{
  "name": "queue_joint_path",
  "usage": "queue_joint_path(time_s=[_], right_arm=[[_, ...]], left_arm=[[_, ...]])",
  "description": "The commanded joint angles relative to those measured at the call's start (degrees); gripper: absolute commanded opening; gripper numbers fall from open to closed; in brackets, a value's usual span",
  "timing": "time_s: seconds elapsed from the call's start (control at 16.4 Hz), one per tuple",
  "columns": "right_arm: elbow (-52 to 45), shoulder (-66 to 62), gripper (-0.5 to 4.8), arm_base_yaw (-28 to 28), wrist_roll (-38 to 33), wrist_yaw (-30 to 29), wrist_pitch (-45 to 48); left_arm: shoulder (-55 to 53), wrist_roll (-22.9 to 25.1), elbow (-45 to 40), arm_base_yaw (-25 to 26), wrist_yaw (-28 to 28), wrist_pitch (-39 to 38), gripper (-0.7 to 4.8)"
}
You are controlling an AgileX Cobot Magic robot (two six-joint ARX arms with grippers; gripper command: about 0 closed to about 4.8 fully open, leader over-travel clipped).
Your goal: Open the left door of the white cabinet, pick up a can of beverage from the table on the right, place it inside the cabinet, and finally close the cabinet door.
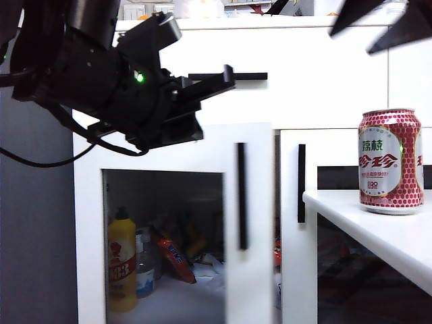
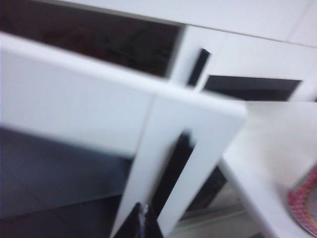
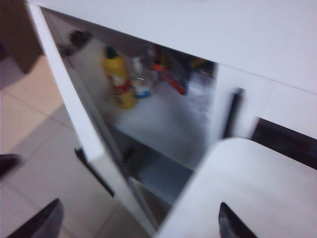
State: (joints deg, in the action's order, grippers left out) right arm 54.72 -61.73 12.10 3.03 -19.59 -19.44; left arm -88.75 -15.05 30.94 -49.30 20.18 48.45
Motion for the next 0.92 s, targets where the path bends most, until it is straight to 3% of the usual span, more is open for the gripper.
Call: queue_joint_path(time_s=[0.06,0.37,0.92], right_arm=[[0.63,0.52,3.99,0.00,0.04,0.20,4.66],[0.63,0.63,3.99,-0.07,0.17,1.62,9.11],[0.61,3.10,3.99,-0.07,0.22,1.66,8.96]], left_arm=[[0.00,0.04,0.04,0.04,0.04,0.07,-0.05],[0.00,0.04,0.04,0.04,0.13,-0.11,-0.05],[0.00,0.00,0.17,0.09,0.13,2.91,-0.05]])
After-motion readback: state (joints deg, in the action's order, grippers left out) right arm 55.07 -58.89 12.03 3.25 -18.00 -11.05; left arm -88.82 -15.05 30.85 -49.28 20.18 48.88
